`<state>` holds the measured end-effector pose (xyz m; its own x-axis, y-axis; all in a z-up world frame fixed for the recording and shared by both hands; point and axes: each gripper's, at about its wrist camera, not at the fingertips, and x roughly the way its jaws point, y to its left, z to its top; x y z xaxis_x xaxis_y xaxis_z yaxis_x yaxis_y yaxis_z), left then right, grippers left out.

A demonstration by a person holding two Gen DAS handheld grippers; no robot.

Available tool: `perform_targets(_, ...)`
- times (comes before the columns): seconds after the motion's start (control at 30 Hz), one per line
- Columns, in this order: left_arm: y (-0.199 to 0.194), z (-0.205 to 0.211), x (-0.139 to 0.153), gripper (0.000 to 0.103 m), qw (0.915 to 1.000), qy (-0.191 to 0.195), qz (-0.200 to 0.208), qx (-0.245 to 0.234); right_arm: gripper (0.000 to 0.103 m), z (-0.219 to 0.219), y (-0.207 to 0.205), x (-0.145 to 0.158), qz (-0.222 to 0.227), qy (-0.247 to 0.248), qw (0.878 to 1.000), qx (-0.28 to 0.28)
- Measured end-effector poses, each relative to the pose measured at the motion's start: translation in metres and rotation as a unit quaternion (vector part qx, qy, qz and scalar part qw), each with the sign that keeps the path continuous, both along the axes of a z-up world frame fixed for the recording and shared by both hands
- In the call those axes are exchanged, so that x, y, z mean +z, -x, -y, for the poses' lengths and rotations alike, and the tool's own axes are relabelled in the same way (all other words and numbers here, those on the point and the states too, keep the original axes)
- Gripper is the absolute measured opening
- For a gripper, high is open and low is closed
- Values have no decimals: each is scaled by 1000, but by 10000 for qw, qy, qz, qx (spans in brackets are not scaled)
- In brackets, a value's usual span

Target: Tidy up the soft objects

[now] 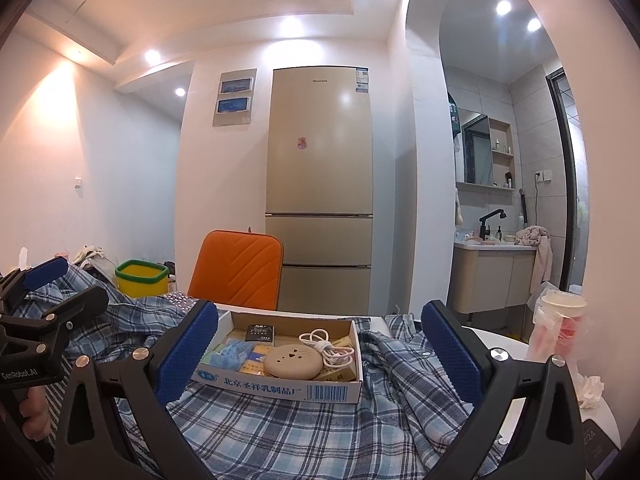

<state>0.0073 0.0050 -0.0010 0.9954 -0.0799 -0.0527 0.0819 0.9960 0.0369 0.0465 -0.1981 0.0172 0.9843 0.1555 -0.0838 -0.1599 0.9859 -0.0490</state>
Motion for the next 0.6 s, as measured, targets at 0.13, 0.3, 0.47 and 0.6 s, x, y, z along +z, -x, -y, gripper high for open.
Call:
perform_targets(0.13,1,2,0,103,10000,-27,15,4,103,0,0,0,6,2,10000,-3)
perform_targets(0.3,1,2,0,103,10000,-23,-7,2,103,0,0,0,1,-5,10000,-8)
perform_targets(0.47,0,1,1,103,10000,16,-37,-17,103,0,0,0,0,3,10000,-6)
perform_targets(0.6,0,1,1,103,10000,9,-38,-16,103,1,0,0,-4,3,10000,-6)
